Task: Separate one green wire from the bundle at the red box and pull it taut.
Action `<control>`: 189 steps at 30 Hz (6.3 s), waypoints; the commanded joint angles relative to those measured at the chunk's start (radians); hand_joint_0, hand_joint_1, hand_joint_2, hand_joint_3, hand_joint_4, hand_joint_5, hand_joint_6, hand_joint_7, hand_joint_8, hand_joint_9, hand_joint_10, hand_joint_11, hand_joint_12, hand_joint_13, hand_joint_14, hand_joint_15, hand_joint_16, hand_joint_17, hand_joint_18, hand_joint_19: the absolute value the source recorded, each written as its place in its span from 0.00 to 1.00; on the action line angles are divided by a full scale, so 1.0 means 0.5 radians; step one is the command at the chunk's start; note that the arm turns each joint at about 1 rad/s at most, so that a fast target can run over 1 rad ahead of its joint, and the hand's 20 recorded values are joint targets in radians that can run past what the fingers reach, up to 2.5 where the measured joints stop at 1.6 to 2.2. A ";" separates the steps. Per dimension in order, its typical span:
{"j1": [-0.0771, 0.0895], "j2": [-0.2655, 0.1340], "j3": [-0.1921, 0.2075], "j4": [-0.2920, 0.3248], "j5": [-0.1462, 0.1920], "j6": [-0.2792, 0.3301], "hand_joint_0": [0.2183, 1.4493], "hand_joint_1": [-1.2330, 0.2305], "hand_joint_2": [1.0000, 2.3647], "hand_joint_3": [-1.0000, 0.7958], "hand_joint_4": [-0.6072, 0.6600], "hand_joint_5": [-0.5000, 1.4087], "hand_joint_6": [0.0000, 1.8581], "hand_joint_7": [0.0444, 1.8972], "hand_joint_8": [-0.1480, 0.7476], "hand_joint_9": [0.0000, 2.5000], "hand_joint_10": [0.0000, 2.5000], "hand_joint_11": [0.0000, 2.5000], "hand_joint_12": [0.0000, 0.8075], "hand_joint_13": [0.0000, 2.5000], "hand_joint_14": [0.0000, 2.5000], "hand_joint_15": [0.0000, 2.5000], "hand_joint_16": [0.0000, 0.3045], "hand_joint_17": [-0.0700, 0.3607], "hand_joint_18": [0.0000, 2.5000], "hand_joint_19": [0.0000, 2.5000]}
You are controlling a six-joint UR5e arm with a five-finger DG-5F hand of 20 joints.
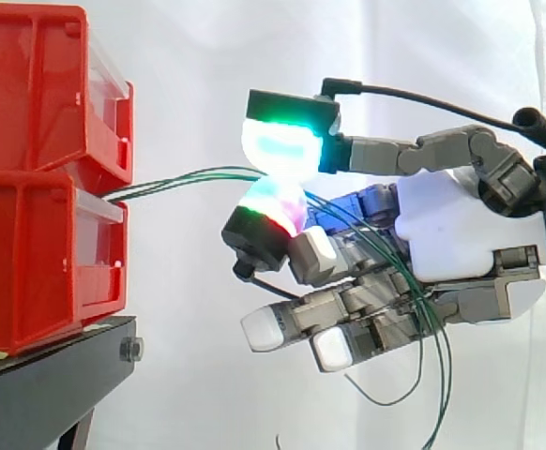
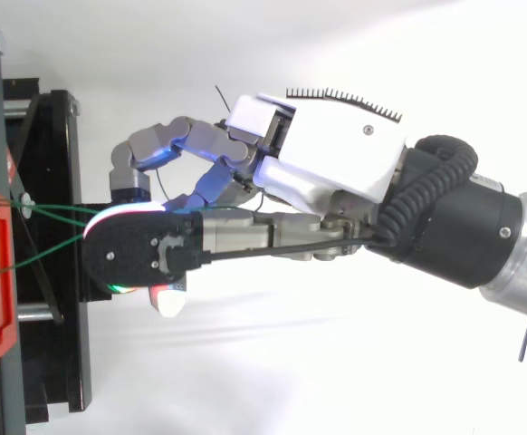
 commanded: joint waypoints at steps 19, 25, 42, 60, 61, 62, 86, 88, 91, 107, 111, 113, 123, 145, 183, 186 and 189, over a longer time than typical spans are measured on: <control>0.000 -0.001 0.000 0.005 -0.006 -0.002 0.27 0.63 0.00 0.31 0.58 0.19 0.47 0.64 0.50 0.49 0.01 0.34 0.55 0.36 0.01 0.18 0.19 0.47 0.38 0.26; -0.012 -0.001 0.000 0.021 0.000 -0.061 0.29 0.58 0.01 0.36 0.59 0.19 0.46 0.65 0.50 0.49 0.01 0.34 0.54 0.37 0.01 0.18 0.19 0.46 0.38 0.26; -0.064 -0.007 -0.089 0.340 0.003 -0.306 0.31 0.30 0.01 0.44 0.59 0.18 0.48 0.68 0.49 0.44 0.01 0.35 0.51 0.33 0.01 0.18 0.18 0.45 0.35 0.24; -0.064 -0.001 -0.089 0.321 -0.018 -0.282 0.26 0.56 0.00 0.28 0.60 0.19 0.47 0.65 0.50 0.48 0.01 0.34 0.53 0.36 0.01 0.18 0.18 0.45 0.36 0.25; -0.067 0.002 -0.086 0.303 -0.025 -0.282 0.26 0.59 0.00 0.28 0.59 0.19 0.47 0.65 0.50 0.48 0.01 0.34 0.53 0.36 0.01 0.18 0.19 0.46 0.37 0.25; -0.064 0.002 -0.079 0.297 -0.028 -0.282 0.27 0.60 0.00 0.28 0.59 0.19 0.47 0.65 0.50 0.49 0.01 0.34 0.53 0.36 0.01 0.18 0.19 0.46 0.37 0.25; -0.077 0.045 -0.064 0.189 -0.043 -0.407 0.33 0.27 0.01 0.36 0.57 0.18 0.47 0.65 0.47 0.44 0.01 0.35 0.49 0.33 0.01 0.18 0.17 0.43 0.34 0.23; -0.074 0.051 -0.064 0.159 -0.055 -0.404 0.34 0.27 0.01 0.36 0.56 0.18 0.48 0.64 0.47 0.44 0.01 0.35 0.48 0.33 0.01 0.18 0.17 0.43 0.34 0.23; -0.067 0.054 -0.064 0.113 -0.068 -0.392 0.34 0.26 0.01 0.35 0.56 0.18 0.47 0.65 0.46 0.44 0.01 0.35 0.48 0.33 0.01 0.18 0.17 0.43 0.34 0.23; -0.055 0.054 -0.030 0.103 -0.074 -0.358 0.30 0.57 0.01 0.40 0.59 0.18 0.45 0.63 0.50 0.48 0.01 0.35 0.53 0.37 0.01 0.19 0.19 0.46 0.36 0.25; -0.055 0.054 -0.030 0.103 -0.074 -0.355 0.28 0.47 0.02 0.48 0.60 0.18 0.46 0.63 0.50 0.48 0.01 0.36 0.53 0.37 0.01 0.19 0.19 0.46 0.37 0.25; -0.055 0.054 -0.030 0.103 -0.074 -0.355 0.28 0.38 0.01 0.51 0.62 0.17 0.47 0.62 0.54 0.49 0.01 0.37 0.56 0.37 0.01 0.19 0.21 0.50 0.39 0.23; -0.055 0.054 -0.030 0.103 -0.071 -0.358 0.31 0.32 0.01 0.42 0.59 0.17 0.48 0.61 0.48 0.47 0.01 0.40 0.50 0.35 0.01 0.20 0.18 0.45 0.36 0.24; -0.055 0.051 -0.030 0.064 -0.068 -0.291 0.33 0.35 0.00 0.28 0.59 0.17 0.48 0.60 0.48 0.47 0.01 0.40 0.49 0.35 0.01 0.20 0.17 0.44 0.35 0.24; 0.015 0.051 -0.030 -0.025 -0.055 -0.113 0.35 0.28 0.01 0.32 0.56 0.16 0.48 0.59 0.47 0.47 0.01 0.41 0.48 0.41 0.01 0.26 0.18 0.45 0.37 0.25; 0.015 0.054 -0.030 -0.025 -0.055 -0.113 0.37 0.26 0.00 0.29 0.54 0.16 0.48 0.59 0.47 0.46 0.01 0.41 0.47 0.41 0.01 0.25 0.18 0.44 0.36 0.24; 0.015 0.054 -0.030 -0.032 -0.055 -0.110 0.37 0.26 0.00 0.28 0.56 0.16 0.49 0.58 0.47 0.46 0.01 0.42 0.47 0.40 0.01 0.26 0.17 0.44 0.36 0.24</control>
